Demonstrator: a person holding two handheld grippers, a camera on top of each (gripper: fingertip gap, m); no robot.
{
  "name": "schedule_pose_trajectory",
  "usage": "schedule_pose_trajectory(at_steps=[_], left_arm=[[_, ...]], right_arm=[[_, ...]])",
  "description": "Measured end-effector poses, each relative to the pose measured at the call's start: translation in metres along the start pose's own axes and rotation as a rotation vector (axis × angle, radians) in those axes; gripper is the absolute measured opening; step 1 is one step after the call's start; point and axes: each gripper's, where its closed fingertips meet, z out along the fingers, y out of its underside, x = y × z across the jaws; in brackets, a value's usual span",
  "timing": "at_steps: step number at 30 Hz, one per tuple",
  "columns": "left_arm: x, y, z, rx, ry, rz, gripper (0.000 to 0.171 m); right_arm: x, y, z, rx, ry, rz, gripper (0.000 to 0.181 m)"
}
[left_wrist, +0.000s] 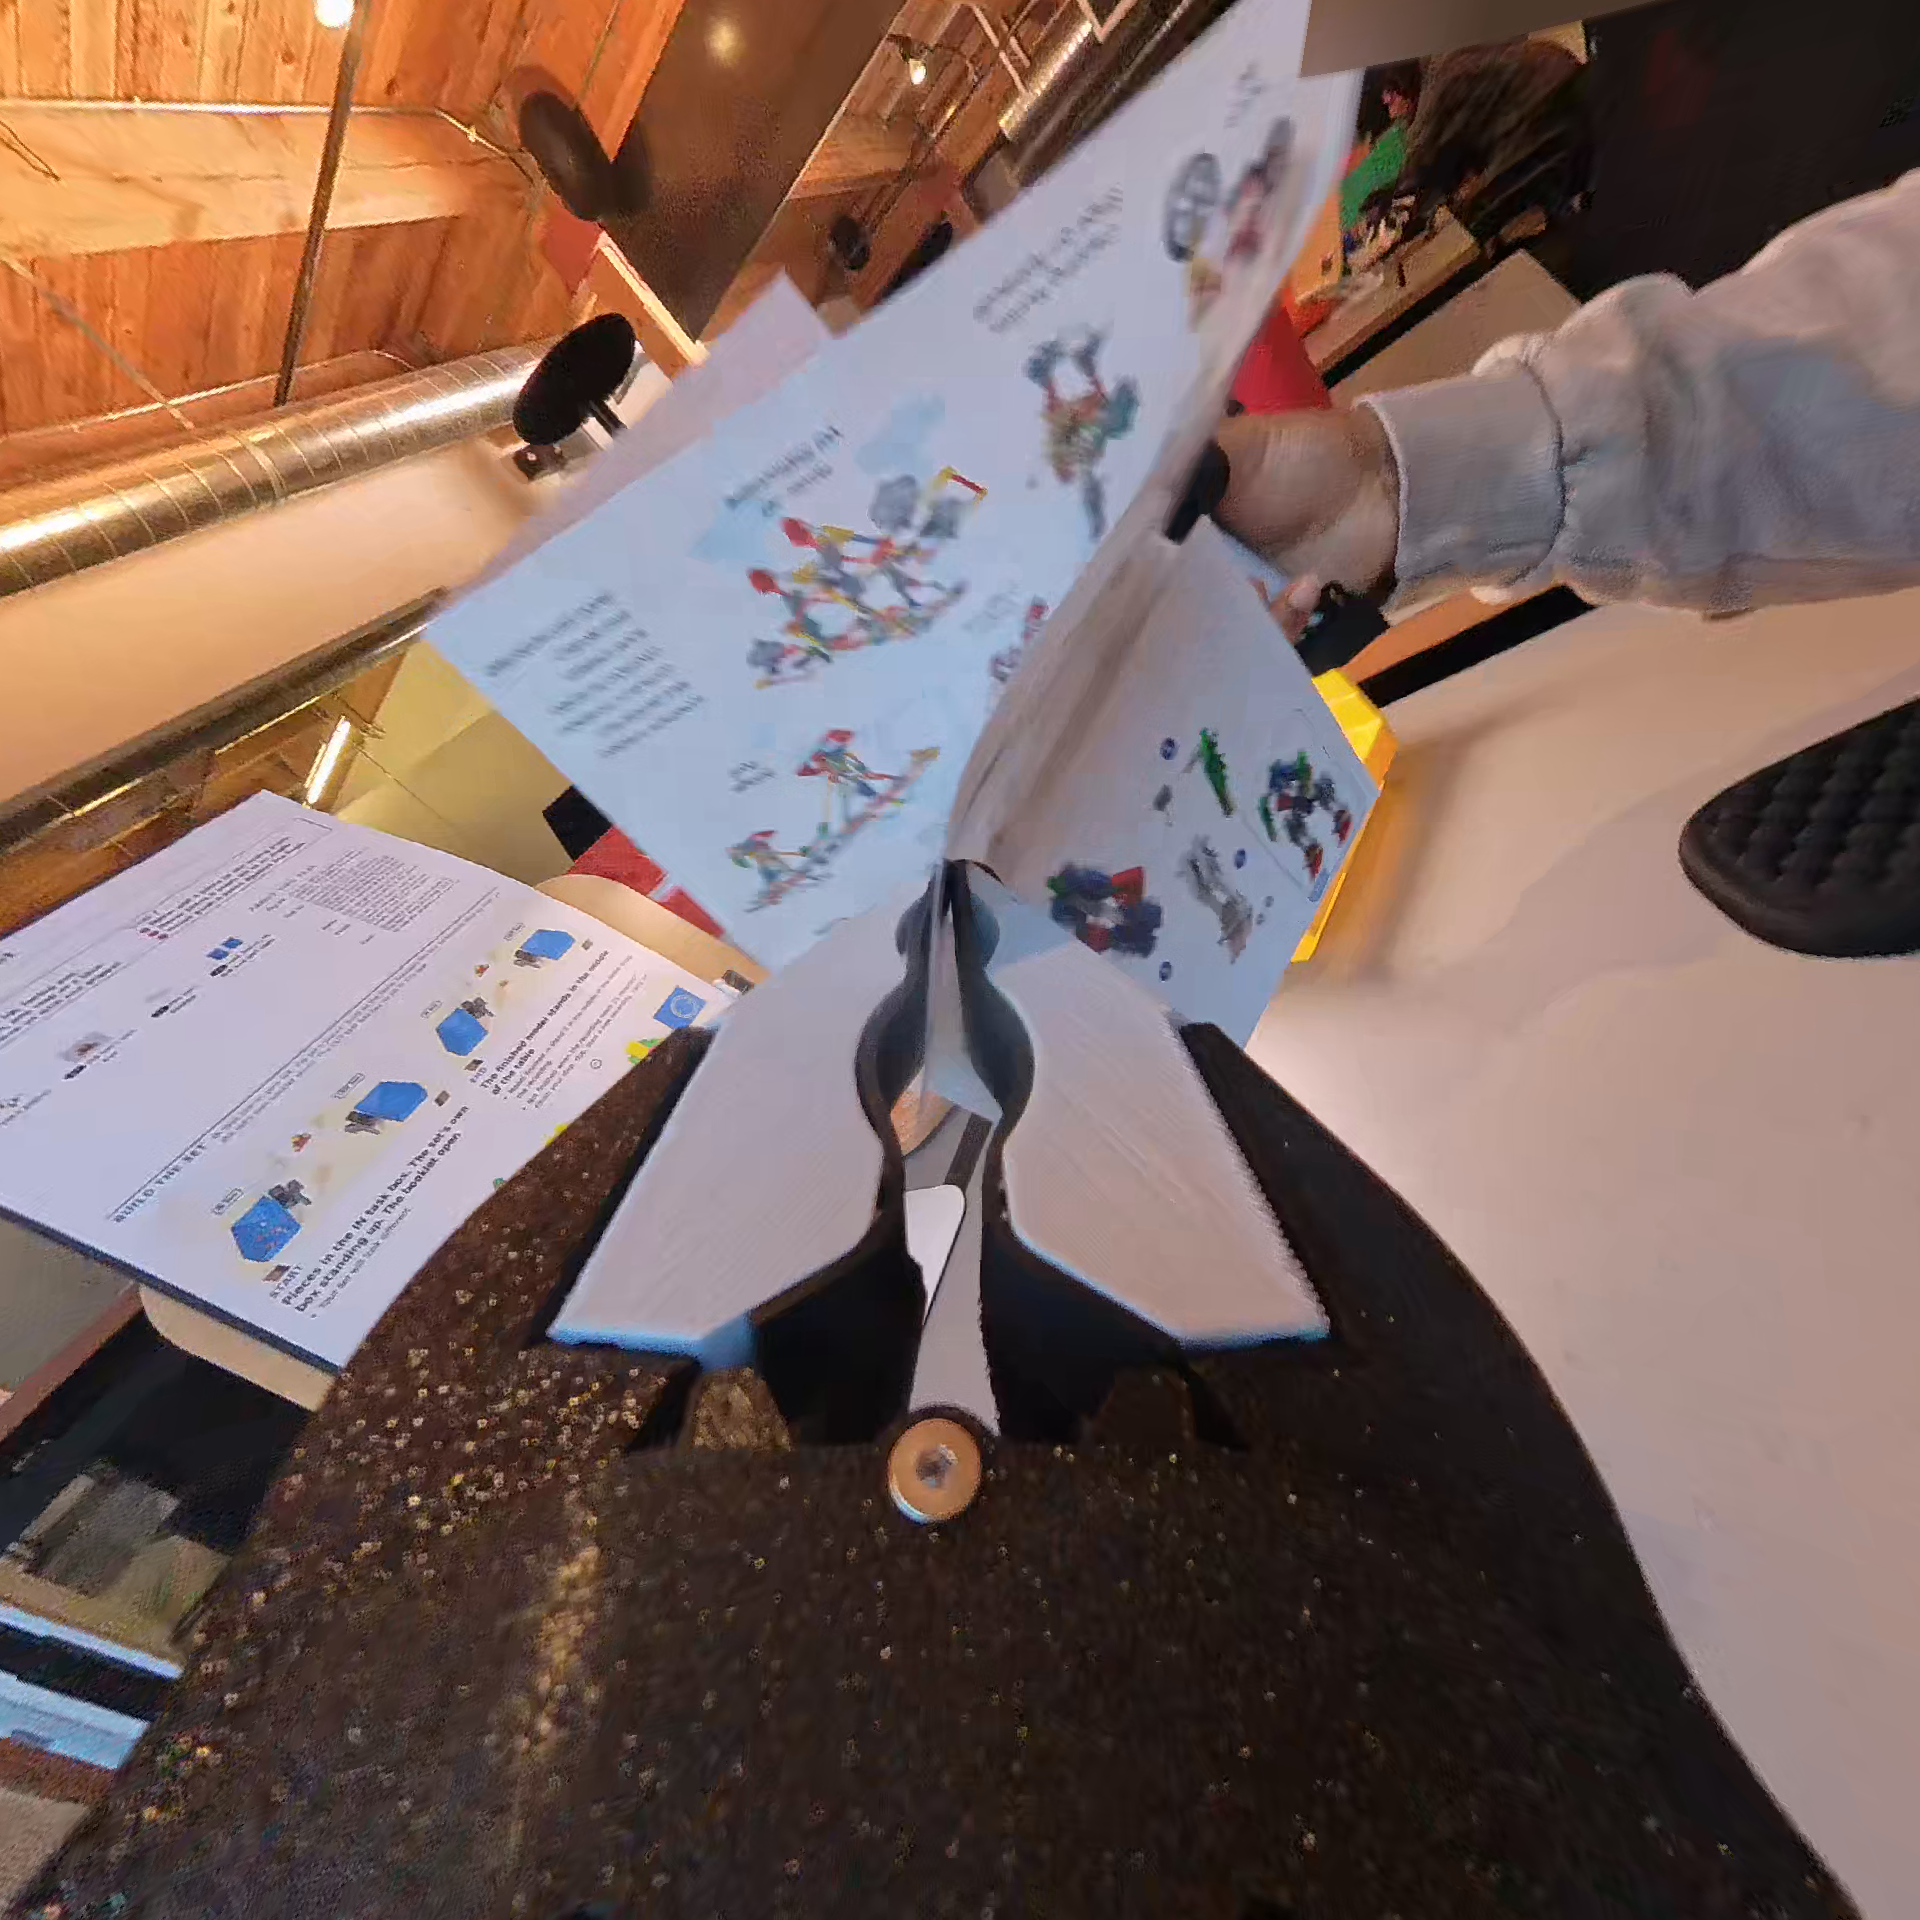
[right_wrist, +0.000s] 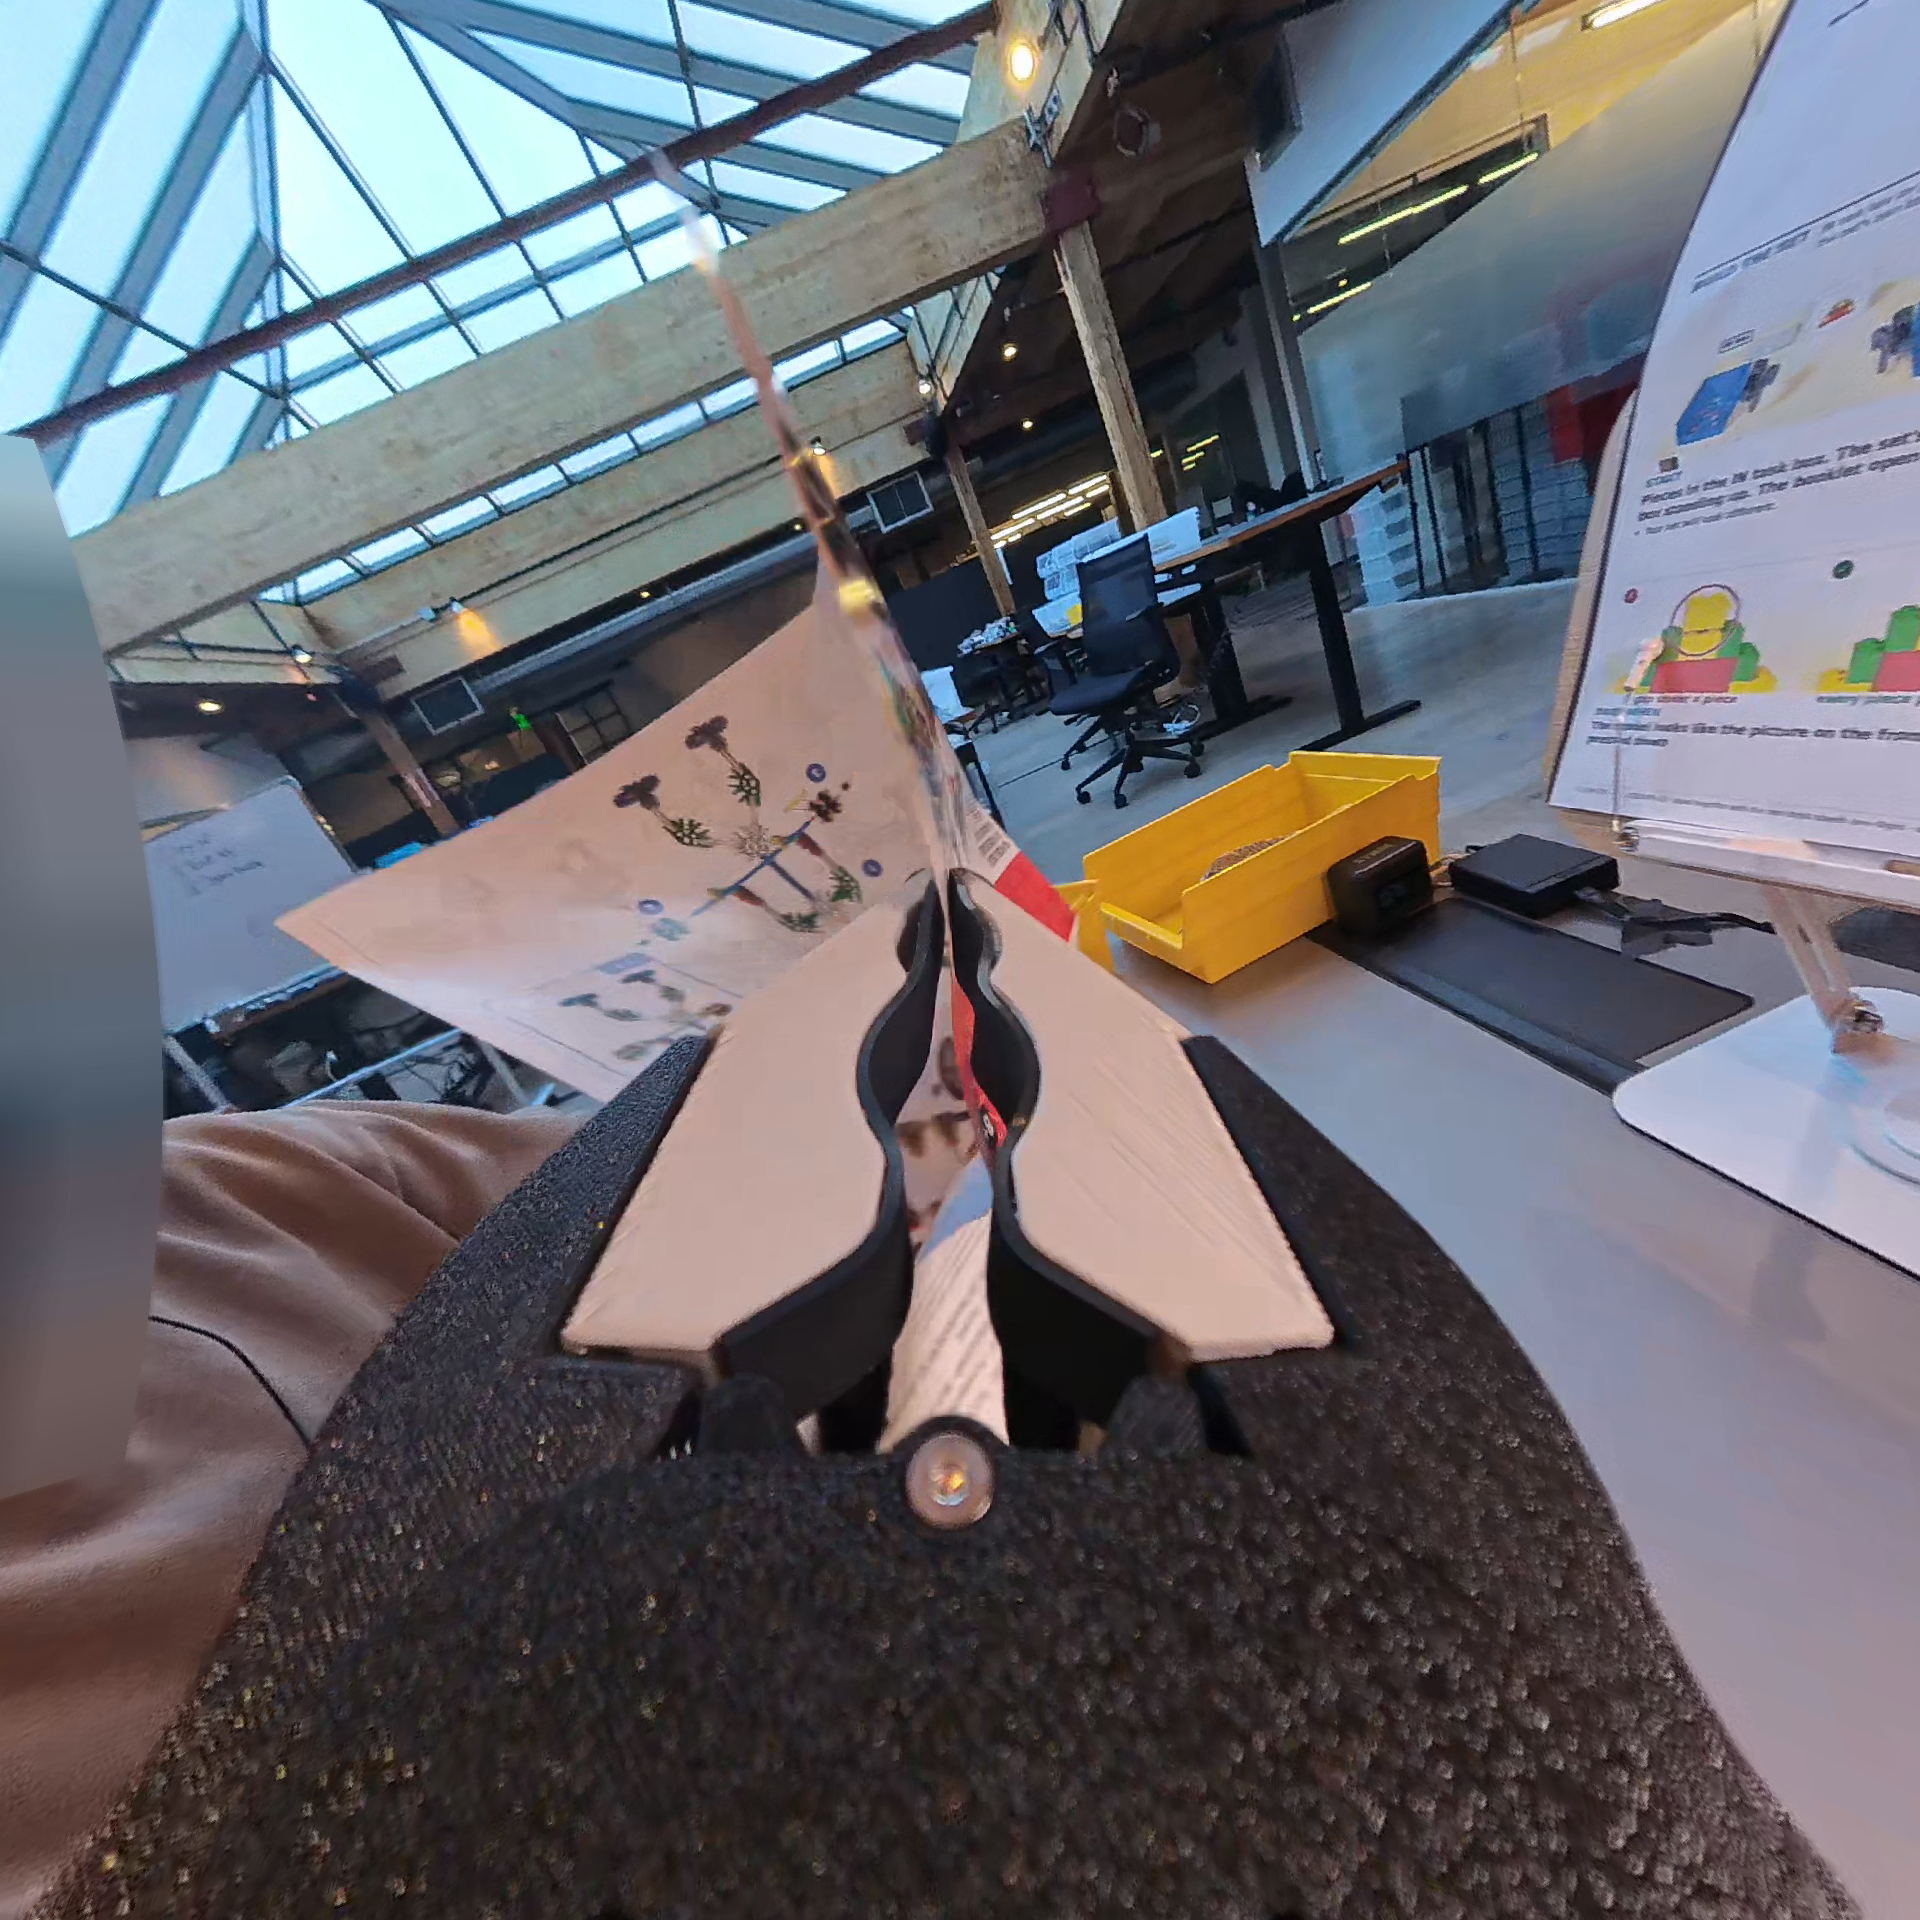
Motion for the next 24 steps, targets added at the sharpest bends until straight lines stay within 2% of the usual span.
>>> schedule_pose_trajectory(at_steps=[5,9,12,20,24], left_arm=[[-0.038,-0.028,-0.022,0.059,-0.015,-0.143,0.0],[-0.068,-0.022,-0.036,-0.007,-0.053,-0.199,0.0],[-0.086,0.002,-0.047,-0.092,-0.072,-0.273,0.0],[-0.115,0.102,-0.067,-0.384,-0.145,-0.444,0.0],[-0.13,0.128,-0.079,-0.451,-0.163,-0.505,0.0]], right_arm=[[0.026,-0.001,-0.01,-0.052,0.088,-0.078,0.0],[0.038,-0.002,-0.015,-0.071,0.133,-0.151,0.0],[0.051,-0.007,-0.022,-0.073,0.185,-0.184,0.0],[0.114,-0.006,-0.043,-0.171,0.394,-0.273,0.0],[0.126,-0.013,-0.054,-0.217,0.389,-0.265,0.0]])
